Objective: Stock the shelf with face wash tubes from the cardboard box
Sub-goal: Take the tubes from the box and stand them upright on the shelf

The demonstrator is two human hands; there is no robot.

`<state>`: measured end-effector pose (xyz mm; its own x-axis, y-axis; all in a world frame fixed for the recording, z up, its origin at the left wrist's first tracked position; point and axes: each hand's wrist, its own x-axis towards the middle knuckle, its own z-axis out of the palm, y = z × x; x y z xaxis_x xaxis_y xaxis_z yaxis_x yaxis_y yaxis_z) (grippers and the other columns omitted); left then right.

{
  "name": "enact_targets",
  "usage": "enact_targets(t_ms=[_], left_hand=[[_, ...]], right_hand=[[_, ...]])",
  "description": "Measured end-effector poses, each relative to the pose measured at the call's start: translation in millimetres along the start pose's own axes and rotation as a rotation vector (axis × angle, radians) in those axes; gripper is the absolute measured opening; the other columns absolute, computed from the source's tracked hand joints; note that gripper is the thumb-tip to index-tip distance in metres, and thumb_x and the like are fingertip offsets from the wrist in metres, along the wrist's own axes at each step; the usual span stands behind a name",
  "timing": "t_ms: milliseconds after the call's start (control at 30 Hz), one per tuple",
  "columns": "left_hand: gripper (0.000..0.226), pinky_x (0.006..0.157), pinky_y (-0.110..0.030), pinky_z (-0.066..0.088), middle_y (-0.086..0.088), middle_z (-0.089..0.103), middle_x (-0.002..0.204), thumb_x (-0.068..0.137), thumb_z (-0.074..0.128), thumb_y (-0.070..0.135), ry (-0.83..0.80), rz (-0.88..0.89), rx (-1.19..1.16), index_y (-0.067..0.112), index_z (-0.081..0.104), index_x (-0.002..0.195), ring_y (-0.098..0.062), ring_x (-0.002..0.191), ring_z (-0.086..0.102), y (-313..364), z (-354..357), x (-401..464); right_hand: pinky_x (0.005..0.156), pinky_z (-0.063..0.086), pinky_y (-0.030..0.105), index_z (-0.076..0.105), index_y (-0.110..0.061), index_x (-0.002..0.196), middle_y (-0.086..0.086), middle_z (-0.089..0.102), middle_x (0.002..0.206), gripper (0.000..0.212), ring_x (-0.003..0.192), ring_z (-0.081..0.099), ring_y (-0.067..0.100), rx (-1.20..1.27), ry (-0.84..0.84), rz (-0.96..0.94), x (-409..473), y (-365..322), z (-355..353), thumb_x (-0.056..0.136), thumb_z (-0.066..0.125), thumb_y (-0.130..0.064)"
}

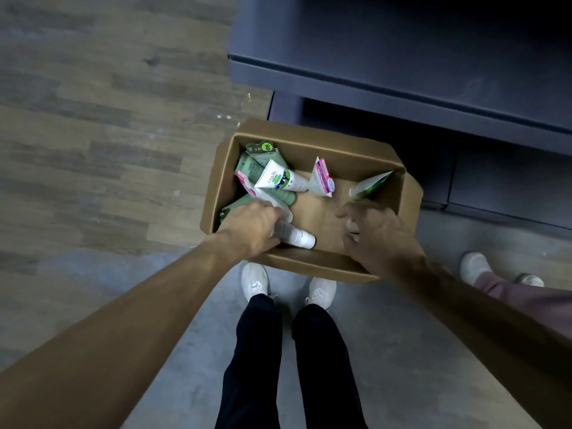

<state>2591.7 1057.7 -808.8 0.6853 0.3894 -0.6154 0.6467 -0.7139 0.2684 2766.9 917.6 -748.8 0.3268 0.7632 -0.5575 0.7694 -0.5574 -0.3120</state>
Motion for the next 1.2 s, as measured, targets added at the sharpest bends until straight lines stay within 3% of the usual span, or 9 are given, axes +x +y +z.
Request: enact_targets(t_ms=[133, 300, 367, 467, 600, 767, 933, 1067, 1200], left_hand=[[0.045, 0.092, -0.035, 0.045, -0.004, 0.057, 0.116, 0.083, 0.067, 0.041, -0.064, 0.081, 0.111, 0.018, 0.058, 0.120, -0.025, 0.112, 0.055, -8, 15, 14], [0.039, 0.106, -0.034, 0.035, 0.002, 0.052, 0.134, 0.089, 0.059, 0.026, -0.084, 0.268, 0.378, 0.019, 0.055, 0.127, -0.023, 0.124, 0.046, -4, 9, 26], [0.036, 0.107, -0.032, 0.030, 0.001, 0.052, 0.133, 0.092, 0.051, 0.020, -0.059, 0.326, 0.536, 0.020, 0.054, 0.128, -0.022, 0.128, 0.041, 0, 9, 29], [0.034, 0.102, -0.033, 0.032, -0.001, 0.059, 0.122, 0.092, 0.049, 0.022, -0.042, 0.389, 0.676, 0.020, 0.054, 0.126, -0.023, 0.121, 0.045, 6, 14, 35], [0.033, 0.100, -0.036, 0.039, -0.005, 0.063, 0.114, 0.089, 0.053, 0.034, -0.034, 0.345, 0.481, 0.022, 0.054, 0.119, -0.027, 0.113, 0.054, 0, 4, 45], [0.025, 0.083, -0.041, 0.048, -0.009, 0.064, 0.107, 0.094, 0.052, 0.026, 0.082, 0.371, 0.293, 0.017, 0.055, 0.117, -0.033, 0.099, 0.061, -5, 3, 47], [0.023, 0.070, -0.040, 0.050, -0.006, 0.066, 0.105, 0.093, 0.054, 0.030, 0.165, 0.353, 0.177, 0.018, 0.053, 0.113, -0.033, 0.090, 0.064, 5, 3, 44], [0.029, 0.075, -0.043, 0.051, -0.004, 0.065, 0.108, 0.095, 0.054, 0.034, 0.160, 0.309, 0.033, 0.017, 0.050, 0.117, -0.032, 0.095, 0.063, 12, 9, 42], [0.041, 0.083, -0.039, 0.051, -0.008, 0.063, 0.111, 0.086, 0.070, 0.032, 0.093, 0.157, -0.211, 0.019, 0.048, 0.118, -0.030, 0.099, 0.061, 10, 14, 41]], right_hand=[[0.090, 0.050, 0.038, 0.052, -0.025, 0.130, 0.000, 0.044, 0.137, 0.046, 0.111, 0.058, 0.026, -0.029, 0.056, -0.094, 16, 2, 0, 0.088, 0.058, -0.009], [0.091, 0.050, 0.033, 0.032, -0.030, 0.147, 0.002, 0.033, 0.145, 0.065, 0.118, 0.052, 0.023, -0.212, -0.037, -0.221, 40, 4, -9, 0.091, 0.059, -0.010], [0.088, 0.050, 0.031, 0.033, -0.028, 0.147, 0.002, 0.036, 0.144, 0.062, 0.115, 0.055, 0.022, -0.250, -0.003, -0.246, 54, 5, -7, 0.093, 0.054, -0.009], [0.083, 0.047, 0.029, 0.044, -0.021, 0.141, 0.004, 0.048, 0.137, 0.041, 0.111, 0.059, 0.023, -0.246, 0.097, -0.280, 69, 5, 1, 0.100, 0.044, -0.023], [0.074, 0.051, 0.036, 0.052, -0.018, 0.128, 0.005, 0.056, 0.121, 0.030, 0.093, 0.064, 0.027, -0.232, 0.158, -0.285, 80, 4, 8, 0.101, 0.045, -0.030], [0.058, 0.047, 0.033, 0.042, -0.021, 0.123, 0.003, 0.059, 0.104, 0.032, 0.078, 0.065, 0.027, -0.231, 0.209, -0.244, 86, 5, 15, 0.096, 0.054, -0.009], [0.070, 0.055, 0.035, 0.041, -0.017, 0.116, 0.004, 0.065, 0.104, 0.025, 0.087, 0.069, 0.025, -0.129, 0.181, -0.162, 89, 2, 21, 0.097, 0.056, -0.020], [0.074, 0.050, 0.035, 0.044, -0.016, 0.119, 0.005, 0.066, 0.110, 0.028, 0.095, 0.067, 0.026, -0.175, 0.176, -0.125, 88, 2, 27, 0.098, 0.054, -0.031], [0.076, 0.053, 0.035, 0.047, -0.017, 0.118, 0.004, 0.068, 0.107, 0.030, 0.095, 0.067, 0.025, -0.142, 0.196, -0.087, 91, 1, 30, 0.095, 0.058, -0.032]])
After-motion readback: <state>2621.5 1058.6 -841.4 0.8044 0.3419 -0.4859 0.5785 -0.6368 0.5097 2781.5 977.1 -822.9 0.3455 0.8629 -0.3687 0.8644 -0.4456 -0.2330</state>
